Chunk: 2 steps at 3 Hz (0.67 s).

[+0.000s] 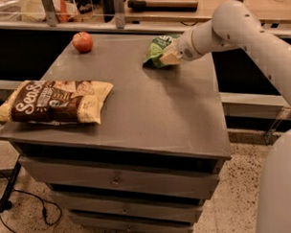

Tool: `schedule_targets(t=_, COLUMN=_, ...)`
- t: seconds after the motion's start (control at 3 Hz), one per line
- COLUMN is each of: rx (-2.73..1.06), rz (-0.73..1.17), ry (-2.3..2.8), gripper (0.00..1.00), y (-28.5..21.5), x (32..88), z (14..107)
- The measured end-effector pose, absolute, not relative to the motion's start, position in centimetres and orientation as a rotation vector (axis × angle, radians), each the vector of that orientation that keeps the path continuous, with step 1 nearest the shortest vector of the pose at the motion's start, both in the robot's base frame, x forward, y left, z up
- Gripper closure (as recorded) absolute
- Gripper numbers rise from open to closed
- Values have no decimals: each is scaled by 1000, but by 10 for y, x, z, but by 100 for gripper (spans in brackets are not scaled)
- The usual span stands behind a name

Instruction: Move green rice chip bag near brown chip bag

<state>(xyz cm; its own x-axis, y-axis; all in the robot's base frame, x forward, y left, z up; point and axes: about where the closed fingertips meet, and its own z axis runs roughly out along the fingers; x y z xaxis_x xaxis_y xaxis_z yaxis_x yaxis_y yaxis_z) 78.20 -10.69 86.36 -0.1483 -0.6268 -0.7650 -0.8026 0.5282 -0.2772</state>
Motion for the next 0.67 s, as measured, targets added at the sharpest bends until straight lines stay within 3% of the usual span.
schedule_targets(t=0.33, rx=-1138, rz=423, ry=1894, gripper=100, y=-81, x=753, z=886)
schedule_targets(t=0.67, rx=-1124, rz=577, ry=1915, gripper=100, y=-56, x=722, z=898)
